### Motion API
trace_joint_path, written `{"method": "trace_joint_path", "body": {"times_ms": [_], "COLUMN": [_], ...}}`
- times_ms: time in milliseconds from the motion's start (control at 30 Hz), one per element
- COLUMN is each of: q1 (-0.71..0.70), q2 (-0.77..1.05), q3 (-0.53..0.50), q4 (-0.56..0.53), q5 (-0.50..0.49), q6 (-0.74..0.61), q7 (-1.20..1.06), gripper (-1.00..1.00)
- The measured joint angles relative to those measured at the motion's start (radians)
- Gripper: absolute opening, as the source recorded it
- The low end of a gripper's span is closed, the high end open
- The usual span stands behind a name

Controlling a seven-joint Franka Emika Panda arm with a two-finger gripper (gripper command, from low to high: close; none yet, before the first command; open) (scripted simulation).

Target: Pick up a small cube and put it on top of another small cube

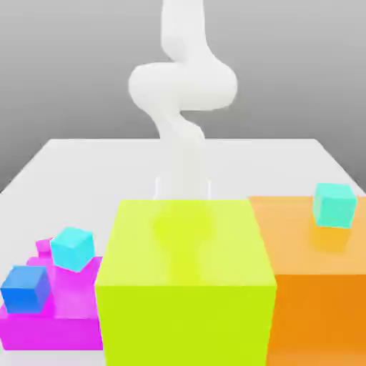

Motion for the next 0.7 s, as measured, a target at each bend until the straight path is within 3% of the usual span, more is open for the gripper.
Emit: {"method": "trace_joint_path", "body": {"times_ms": [367,700], "q1": [0.022,0.028], "q2": [0.264,0.506], "q3": [-0.303,-0.579], "q4": [-0.157,-0.299], "q5": [-0.030,0.006], "q6": [0.178,0.338], "q7": [-0.427,-0.855], "gripper": [0.00,0.00]}}
